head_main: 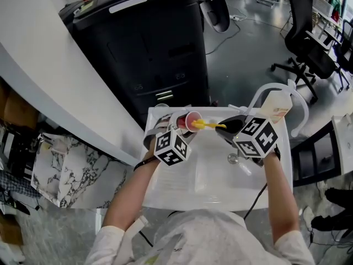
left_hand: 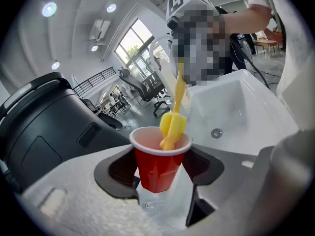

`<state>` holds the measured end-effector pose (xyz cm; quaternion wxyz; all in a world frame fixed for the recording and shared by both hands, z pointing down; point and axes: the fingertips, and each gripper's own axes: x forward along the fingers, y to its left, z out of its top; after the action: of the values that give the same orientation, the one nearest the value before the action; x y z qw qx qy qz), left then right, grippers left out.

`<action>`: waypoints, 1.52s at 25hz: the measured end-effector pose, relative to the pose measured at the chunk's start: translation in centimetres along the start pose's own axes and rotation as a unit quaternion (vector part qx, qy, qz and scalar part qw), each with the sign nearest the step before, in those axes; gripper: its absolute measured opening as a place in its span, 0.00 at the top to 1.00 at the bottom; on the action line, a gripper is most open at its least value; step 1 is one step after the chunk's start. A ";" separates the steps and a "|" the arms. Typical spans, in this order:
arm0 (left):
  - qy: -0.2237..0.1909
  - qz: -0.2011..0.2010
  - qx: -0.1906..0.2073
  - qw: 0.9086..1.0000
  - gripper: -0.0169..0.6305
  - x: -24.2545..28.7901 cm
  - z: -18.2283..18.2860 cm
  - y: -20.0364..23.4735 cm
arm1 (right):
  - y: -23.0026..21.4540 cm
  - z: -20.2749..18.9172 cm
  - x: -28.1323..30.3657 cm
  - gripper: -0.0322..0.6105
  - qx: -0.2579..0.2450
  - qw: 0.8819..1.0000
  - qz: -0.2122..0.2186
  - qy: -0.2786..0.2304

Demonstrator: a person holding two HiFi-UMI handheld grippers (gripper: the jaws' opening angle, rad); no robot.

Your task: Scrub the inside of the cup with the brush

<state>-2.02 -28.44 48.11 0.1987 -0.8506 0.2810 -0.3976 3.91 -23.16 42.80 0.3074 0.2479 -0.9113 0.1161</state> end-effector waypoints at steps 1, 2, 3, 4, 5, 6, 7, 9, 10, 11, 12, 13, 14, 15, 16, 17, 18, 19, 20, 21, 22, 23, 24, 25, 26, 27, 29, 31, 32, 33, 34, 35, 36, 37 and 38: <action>0.001 0.000 -0.001 1.000 0.54 0.0 -0.1 0.0 | 0.2 0.0 0.1 0.90 -0.003 1.000 0.002 0.001; 0.001 0.000 -0.003 1.000 0.54 0.0 -0.1 0.0 | 0.5 0.0 0.1 0.90 -0.006 1.000 0.004 0.002; 0.002 0.000 -0.004 1.000 0.54 0.1 -0.2 0.1 | 0.7 0.2 0.1 0.90 -0.009 1.000 0.005 0.002; 0.002 0.001 -0.006 1.000 0.54 0.1 -0.2 0.2 | 0.9 0.3 0.2 0.90 -0.013 1.000 0.006 0.002; 0.003 0.001 -0.007 1.000 0.54 0.1 -0.3 0.2 | 1.1 0.4 0.2 0.90 -0.017 1.000 0.008 0.002; 0.003 0.002 -0.008 1.000 0.54 0.2 -0.3 0.3 | 1.3 0.5 0.2 0.90 -0.020 1.000 0.009 0.002; 0.004 0.001 -0.009 1.000 0.54 0.3 -0.3 0.3 | 1.4 0.6 0.2 0.90 -0.023 1.000 0.011 0.003; 0.006 0.000 -0.012 1.000 0.54 0.4 -0.5 0.3 | 1.7 0.9 0.2 0.90 -0.029 0.999 0.014 0.004; 0.007 -0.002 -0.012 1.000 0.54 0.4 -0.6 0.3 | 1.9 1.0 0.3 0.90 -0.031 0.999 0.015 0.004; 0.009 -0.004 -0.012 1.000 0.54 0.5 -0.7 0.3 | 2.1 1.2 0.3 0.90 -0.034 0.999 0.015 0.004; 0.010 -0.005 -0.011 1.000 0.54 0.5 -0.8 0.3 | 2.2 1.3 0.3 0.90 -0.036 0.999 0.015 0.003; 0.011 -0.006 -0.011 1.000 0.54 0.5 -0.8 0.2 | 2.4 1.5 0.3 0.90 -0.039 0.999 0.015 0.003; 0.012 -0.007 -0.010 1.000 0.54 0.6 -0.8 0.2 | 2.5 1.6 0.3 0.90 -0.043 0.999 0.013 0.003; 0.013 -0.008 -0.010 1.000 0.54 0.6 -0.9 0.1 | 2.6 1.7 0.3 0.90 -0.048 0.999 0.011 0.004; 0.014 -0.010 -0.009 1.000 0.54 0.6 -0.9 0.0 | 2.6 1.8 0.3 0.90 -0.051 0.999 0.010 0.004; 0.015 -0.011 -0.008 1.000 0.54 0.7 -0.9 0.0 | 2.7 1.9 0.3 0.90 -0.054 0.999 0.009 0.005; 0.015 -0.013 -0.006 1.000 0.54 0.7 -0.9 -0.2 | 2.7 2.0 0.3 0.90 -0.055 0.998 0.009 0.004; 0.016 -0.015 -0.006 1.000 0.54 0.7 -0.9 -0.3 | 2.8 2.1 0.3 0.90 -0.056 0.998 0.008 0.004; 0.016 -0.017 -0.005 1.000 0.54 0.8 -0.9 -0.4 | 2.8 2.2 0.2 0.90 -0.057 0.998 0.008 0.003; 0.016 -0.018 -0.005 1.000 0.54 0.8 -0.8 -0.5 | 2.8 2.4 0.2 0.90 -0.059 0.998 0.008 0.002; 0.016 -0.020 -0.003 1.000 0.54 0.8 -0.8 -0.6 | 2.8 2.5 0.2 0.90 -0.061 0.998 0.007 0.001; 0.015 -0.021 -0.001 1.000 0.54 0.8 -0.8 -0.6 | 2.8 2.7 0.2 0.90 -0.062 0.998 0.006 0.000; 0.015 -0.022 0.001 1.000 0.54 0.8 -0.7 -0.6 | 2.8 2.9 0.2 0.90 -0.063 0.998 0.005 -0.002; 0.016 -0.023 0.004 1.000 0.54 0.8 -0.7 -0.7 | 2.8 3.0 0.1 0.90 -0.063 0.998 0.005 -0.004; 0.016 -0.026 0.007 1.000 0.54 0.8 -0.6 -0.9 | 2.8 3.1 0.0 0.90 -0.062 0.998 0.004 -0.006; 0.016 -0.028 0.009 0.999 0.54 0.8 -0.5 -1.1 | 2.7 3.2 0.0 0.90 -0.061 0.998 0.004 -0.007; 0.017 -0.035 0.015 0.999 0.54 1.0 -0.5 -1.7 | 2.6 3.3 -0.1 0.90 -0.059 0.998 0.004 -0.009; 0.018 -0.040 0.021 0.999 0.54 1.1 -0.5 -2.2 | 2.4 3.2 -0.1 0.90 -0.056 0.998 0.004 -0.010; 0.018 -0.042 0.023 0.999 0.54 1.1 -0.5 -2.5 | 2.3 3.2 -0.2 0.90 -0.053 0.999 0.004 -0.011; 0.018 -0.044 0.026 0.999 0.54 1.2 -0.4 -2.6 | 2.1 3.2 -0.3 0.90 -0.051 0.999 0.004 -0.012; 0.017 -0.044 0.028 0.998 0.54 1.2 -0.4 -2.8 | 2.0 3.2 -0.4 0.90 -0.048 0.999 0.003 -0.014; 0.016 -0.044 0.031 0.998 0.54 1.1 -0.3 -2.8 | 1.8 3.2 -0.5 0.90 -0.045 0.999 0.003 -0.016; 0.015 -0.044 0.032 0.998 0.54 1.1 -0.2 -2.8 | 1.7 3.3 -0.7 0.90 -0.043 0.999 0.002 -0.018; 0.014 -0.042 0.034 0.998 0.54 1.1 -0.1 -2.8 | 1.6 3.3 -0.8 0.90 -0.041 0.999 0.001 -0.021; 0.013 -0.041 0.035 0.998 0.54 1.0 0.0 -2.8 | 1.5 3.3 -0.9 0.90 -0.039 0.999 0.000 -0.022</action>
<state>-0.56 -26.98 50.23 0.2080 -0.8487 0.2340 -0.4263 2.08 -22.76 39.57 0.2963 0.2381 -0.9219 0.0750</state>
